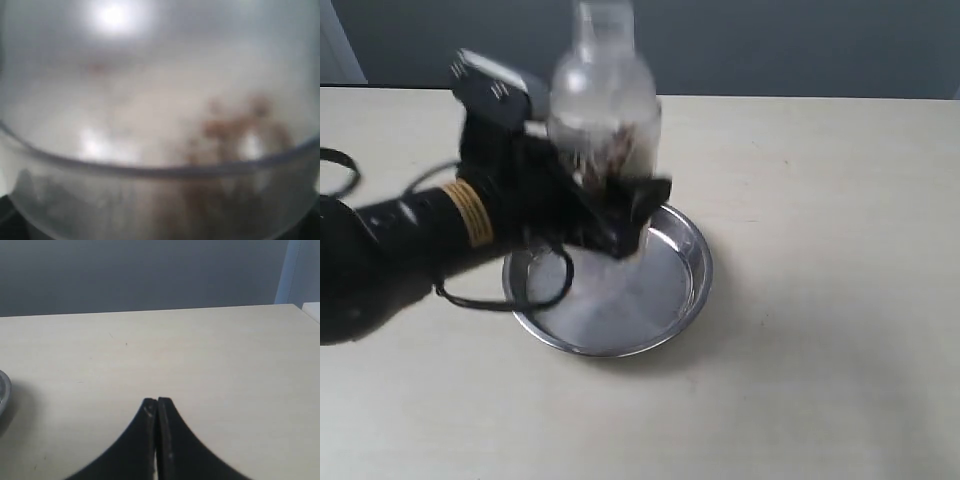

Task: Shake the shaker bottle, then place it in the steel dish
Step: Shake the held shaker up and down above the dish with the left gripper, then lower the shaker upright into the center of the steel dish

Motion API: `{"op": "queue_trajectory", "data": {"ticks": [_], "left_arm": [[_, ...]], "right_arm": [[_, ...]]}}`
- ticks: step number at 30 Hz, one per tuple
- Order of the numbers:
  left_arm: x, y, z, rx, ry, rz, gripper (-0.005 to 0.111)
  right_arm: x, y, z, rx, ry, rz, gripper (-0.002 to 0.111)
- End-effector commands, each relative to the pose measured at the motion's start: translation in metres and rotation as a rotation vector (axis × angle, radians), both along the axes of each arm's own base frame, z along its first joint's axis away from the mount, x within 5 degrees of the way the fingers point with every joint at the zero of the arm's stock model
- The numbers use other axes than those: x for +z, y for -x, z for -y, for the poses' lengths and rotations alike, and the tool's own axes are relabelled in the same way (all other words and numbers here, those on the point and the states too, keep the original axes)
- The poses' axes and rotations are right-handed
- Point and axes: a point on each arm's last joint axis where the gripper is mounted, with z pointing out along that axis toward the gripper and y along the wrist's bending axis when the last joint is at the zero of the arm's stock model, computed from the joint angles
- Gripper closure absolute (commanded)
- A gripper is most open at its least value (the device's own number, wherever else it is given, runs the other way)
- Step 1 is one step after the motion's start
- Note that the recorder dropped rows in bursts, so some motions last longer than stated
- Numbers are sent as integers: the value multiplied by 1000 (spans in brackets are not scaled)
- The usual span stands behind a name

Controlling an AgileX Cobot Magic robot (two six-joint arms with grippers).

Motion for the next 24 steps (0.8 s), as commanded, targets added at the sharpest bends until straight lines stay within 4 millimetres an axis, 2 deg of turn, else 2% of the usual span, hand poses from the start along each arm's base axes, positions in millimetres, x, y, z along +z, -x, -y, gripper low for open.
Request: {"op": "queue_trajectory", "data": {"ticks": [1, 3, 4, 5, 6, 10, 11, 12, 13, 15, 17, 18, 19, 21, 24], "left_arm": [[32, 10, 7, -89, 99, 111, 106], [75, 22, 3, -122, 159, 258, 106], [88, 27, -1, -121, 178, 298, 106], [90, 28, -2, -120, 166, 312, 106], [82, 27, -2, -119, 119, 301, 106], [-4, 4, -2, 19, -36, 26, 106], [-15, -1, -2, 58, -28, -13, 106], [-17, -1, -1, 59, -16, -16, 106], [-6, 0, 1, 28, 27, 23, 106], [32, 7, 5, -52, 114, 185, 106], [81, 15, 2, -76, 166, 366, 106], [96, 17, 0, -67, 166, 411, 106], [99, 16, -1, -48, 158, 398, 106], [70, 9, 2, -40, 83, 273, 106], [-18, 0, 7, -47, -61, 28, 106]], "right_arm": [[1, 0, 0, 3, 4, 15, 109], [1, 0, 0, 3, 4, 15, 109], [1, 0, 0, 3, 4, 15, 109], [1, 0, 0, 3, 4, 15, 109], [1, 0, 0, 3, 4, 15, 109], [1, 0, 0, 3, 4, 15, 109], [1, 0, 0, 3, 4, 15, 109], [1, 0, 0, 3, 4, 15, 109], [1, 0, 0, 3, 4, 15, 109], [1, 0, 0, 3, 4, 15, 109], [1, 0, 0, 3, 4, 15, 109], [1, 0, 0, 3, 4, 15, 109], [1, 0, 0, 4, 2, 15, 109], [1, 0, 0, 4, 2, 15, 109], [1, 0, 0, 4, 2, 15, 109]]}}
